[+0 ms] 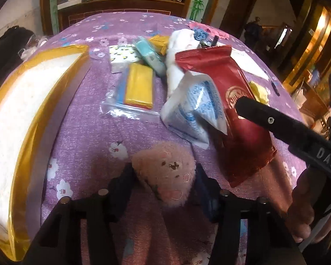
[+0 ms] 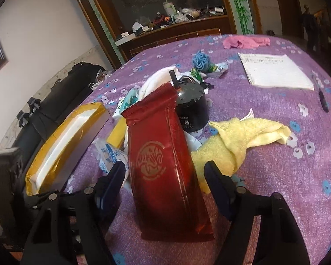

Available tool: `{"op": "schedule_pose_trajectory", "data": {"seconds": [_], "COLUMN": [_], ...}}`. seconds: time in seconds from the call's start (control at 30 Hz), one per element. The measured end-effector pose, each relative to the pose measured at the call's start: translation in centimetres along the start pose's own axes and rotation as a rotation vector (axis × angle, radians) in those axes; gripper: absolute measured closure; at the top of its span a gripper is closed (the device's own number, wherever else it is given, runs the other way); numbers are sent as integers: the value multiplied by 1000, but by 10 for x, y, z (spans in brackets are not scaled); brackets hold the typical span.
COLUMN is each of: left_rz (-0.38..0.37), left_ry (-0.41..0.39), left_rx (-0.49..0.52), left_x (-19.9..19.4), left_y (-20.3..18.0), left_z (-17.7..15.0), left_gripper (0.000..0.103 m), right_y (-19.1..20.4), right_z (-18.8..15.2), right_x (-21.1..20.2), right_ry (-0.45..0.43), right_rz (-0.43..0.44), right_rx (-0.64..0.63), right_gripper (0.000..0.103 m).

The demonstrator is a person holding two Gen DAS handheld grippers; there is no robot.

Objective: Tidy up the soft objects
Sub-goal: 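Grasp the pink plush toy with the left gripper while the right grasps the red packet, then carry the plush toy and red packet into the foam box and release both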

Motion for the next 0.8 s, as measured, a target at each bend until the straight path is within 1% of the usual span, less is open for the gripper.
{"op": "schedule_pose_trajectory", "data": {"seconds": [0.07,0.1,0.13,0.27,0.37,0.43,0.47,0.5,0.53,0.6,0.63,0.8], "left_rz": [2,0,-6,0,23,33,30,21,15,4,0,-10], "left_ry": [-5,-9,-16,-20,-29,-40,-47,-53,-54,-58,-64,-109], "left_rx": [-8,-11,-16,-28,10,21,15,-1,-10,-25,-33,-53], "left_x": [-2,-3,-5,-3,-3,-6,-8,-11,-13,-18,-22,-43], "left_y": [1,0,-1,2,-1,-2,-1,0,1,3,4,6], "left_z": [0,0,-1,-1,-2,-5,-6,-8,-8,-10,-11,-15], "left_gripper": [53,53,53,53,54,58,59,60,61,65,65,68], "right_y": [1,2,2,2,7,10,11,13,13,15,15,8], "right_z": [-2,-2,-2,-1,-2,-4,-5,-6,-7,-7,-8,-18], "right_x": [0,0,-1,2,7,7,7,7,5,-1,-6,-26], "right_ry": [-26,-34,-41,-35,-17,-18,-19,-18,-23,-44,-55,-76], "right_rz": [-12,-33,-43,-33,-37,-66,-68,-73,-83,-94,-85,-33], "right_rx": [-1,-10,-16,-19,-46,-71,-77,-84,-86,-88,-75,12], "right_gripper": [38,48,51,52,52,67,72,81,87,90,92,94]}}
Point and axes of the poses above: each gripper's, at about its wrist camera, not at the fingertips, and x roughly the way its jaws point, y to its left, z to its top, the point moved 8 cm from there along x, roughly the way its jaws point, and after that the axes turned 5 degrees about -z, right-handed, at the moved point
